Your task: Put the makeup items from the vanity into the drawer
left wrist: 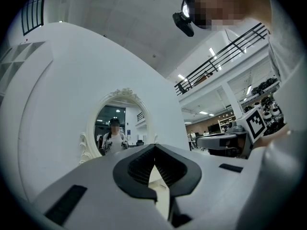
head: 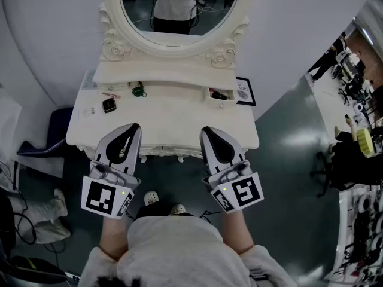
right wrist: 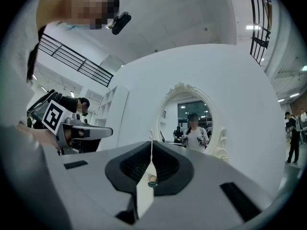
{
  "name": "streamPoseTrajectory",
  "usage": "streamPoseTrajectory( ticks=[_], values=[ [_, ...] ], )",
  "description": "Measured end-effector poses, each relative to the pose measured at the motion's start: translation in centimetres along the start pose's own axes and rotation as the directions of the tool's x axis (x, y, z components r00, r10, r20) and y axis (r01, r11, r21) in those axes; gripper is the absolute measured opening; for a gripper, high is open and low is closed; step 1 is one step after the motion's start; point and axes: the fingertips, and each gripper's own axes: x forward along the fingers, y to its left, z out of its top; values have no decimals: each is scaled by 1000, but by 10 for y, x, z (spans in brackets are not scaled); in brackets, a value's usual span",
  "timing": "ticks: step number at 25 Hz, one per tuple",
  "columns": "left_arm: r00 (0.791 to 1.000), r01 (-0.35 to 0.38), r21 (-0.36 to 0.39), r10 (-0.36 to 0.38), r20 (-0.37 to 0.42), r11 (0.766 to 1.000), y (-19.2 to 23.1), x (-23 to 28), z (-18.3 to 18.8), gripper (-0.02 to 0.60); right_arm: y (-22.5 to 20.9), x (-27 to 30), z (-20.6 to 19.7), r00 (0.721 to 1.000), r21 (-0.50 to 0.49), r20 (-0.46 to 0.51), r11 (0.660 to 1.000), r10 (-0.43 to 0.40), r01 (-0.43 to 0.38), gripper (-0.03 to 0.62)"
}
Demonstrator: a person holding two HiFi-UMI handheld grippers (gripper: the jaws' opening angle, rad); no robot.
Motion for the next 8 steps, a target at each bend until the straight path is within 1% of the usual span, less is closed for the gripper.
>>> streamPoseTrajectory(
  ticks=[8],
  values=[
    [1000,4,8,-5,11,1000,-18,-2,5,15,-7,-16,6,1000,14,26,1000,-9,9,23]
  ],
)
